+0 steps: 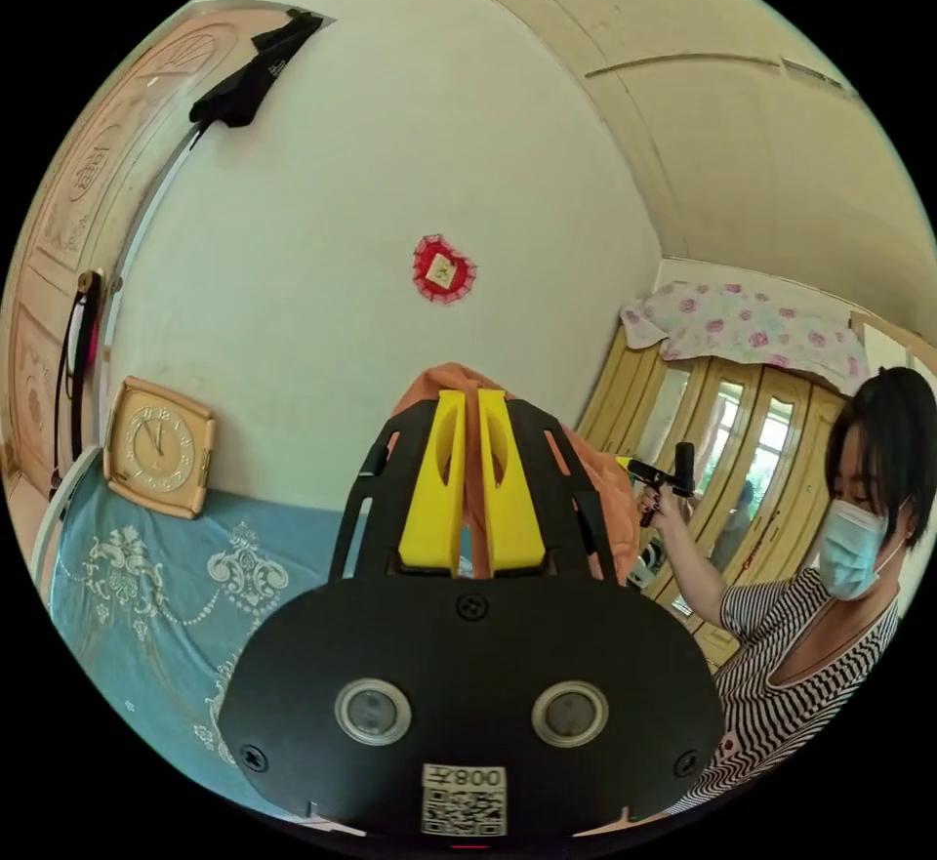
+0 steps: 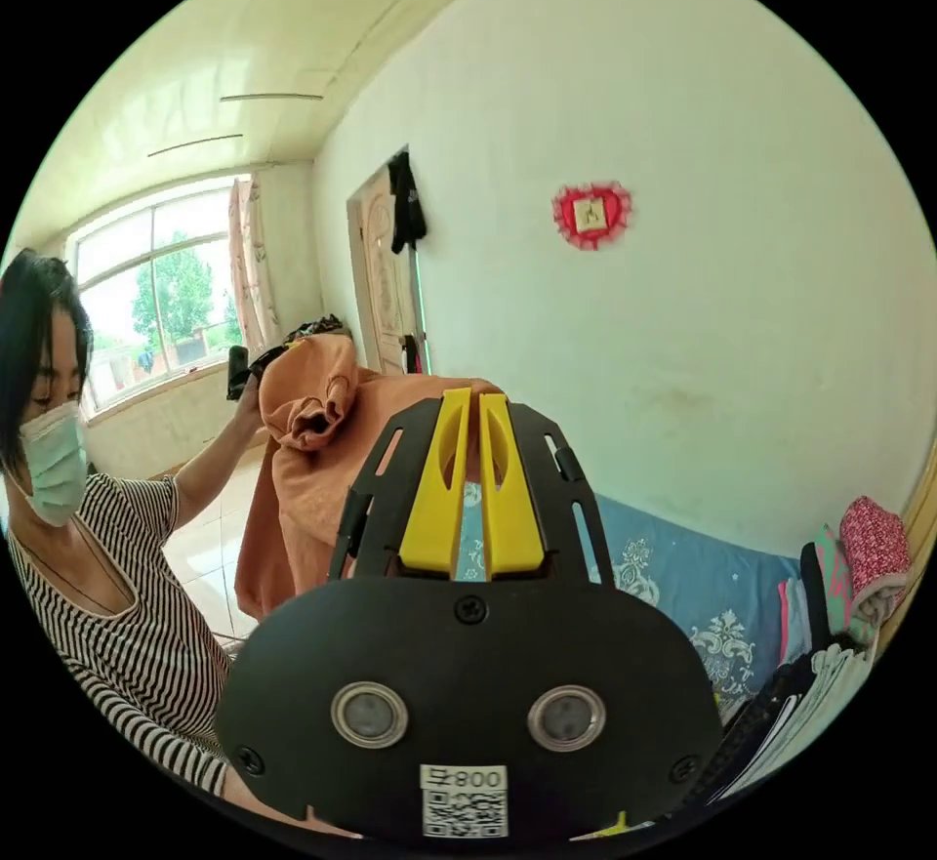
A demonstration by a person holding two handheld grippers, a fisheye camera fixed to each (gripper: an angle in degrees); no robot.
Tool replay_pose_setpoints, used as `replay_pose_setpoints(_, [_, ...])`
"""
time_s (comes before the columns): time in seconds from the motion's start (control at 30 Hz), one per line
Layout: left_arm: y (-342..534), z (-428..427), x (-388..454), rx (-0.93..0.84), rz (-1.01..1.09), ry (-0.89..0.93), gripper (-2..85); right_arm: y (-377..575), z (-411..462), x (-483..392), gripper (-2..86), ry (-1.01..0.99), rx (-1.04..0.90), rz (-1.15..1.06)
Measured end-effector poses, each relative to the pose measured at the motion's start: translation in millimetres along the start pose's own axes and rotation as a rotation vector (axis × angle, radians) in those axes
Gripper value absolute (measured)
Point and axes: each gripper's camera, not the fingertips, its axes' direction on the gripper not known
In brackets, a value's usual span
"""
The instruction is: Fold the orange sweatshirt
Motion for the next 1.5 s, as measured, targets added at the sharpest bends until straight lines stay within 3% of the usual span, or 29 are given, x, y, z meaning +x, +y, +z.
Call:
replay_pose_setpoints(0.17, [104.2,105.5,-172.3,-0.404,-0.368,-0.317,1.8,16.8,209.6,146.7,1.3,0.016,-0.388,0.341])
replay_pose_setpoints(0.23, [162.9,115.8,-212.2,-0.473,-0.49,-0.308,2.0,76.6,284.2,202.6,0.9,0.061,-0.548,0.552])
replay_pose_setpoints(0.3, [216.5,122.1,-235.9,-0.501,-0.573,-0.243,2.2,114.0,317.5,216.7,1.0,0.001,-0.563,0.603])
replay_pose_setpoints(0.43, [290.8,157.7,-258.0,-0.657,-0.621,-0.18,3.4,132.6,395.1,184.3,3.0,-0.091,-0.622,0.494])
replay_pose_setpoints(0.63, [280.3,257.5,-243.4,-0.711,-0.414,-0.082,6.7,69.0,540.7,72.5,6.3,-0.071,-0.709,0.111])
replay_pose_setpoints(0.83, [269.5,359.6,-207.7,-0.866,-0.023,-0.223,7.6,55.2,667.9,-16.7,7.9,-0.025,-0.784,-0.183])
replay_pose_setpoints(1.07, [315.4,437.7,-210.4,-1.137,0.281,-0.464,4.8,69.1,756.8,-50.0,7.8,0.056,-0.873,-0.305])
replay_pose_setpoints(1.2, [307.7,420.6,-223.9,-1.096,0.25,-0.43,2.6,68.6,771.8,-44.2,3.1,0.054,-0.874,-0.287])
replay_pose_setpoints(1.33, [232.0,323.2,-260.5,-0.788,0.071,-0.426,1.9,18.7,714.2,4.4,1.0,0.018,-0.727,-0.167])
replay_pose_setpoints(1.4, [194.6,254.9,-289.1,-0.626,-0.007,-0.519,1.9,-11.0,663.0,52.9,0.9,0.08,-0.627,-0.098])
replay_pose_setpoints(1.5, [171.6,132.7,-359.3,-0.457,-0.225,-0.708,2.4,-26.7,582.0,174.5,1.1,0.173,-0.555,0.19])
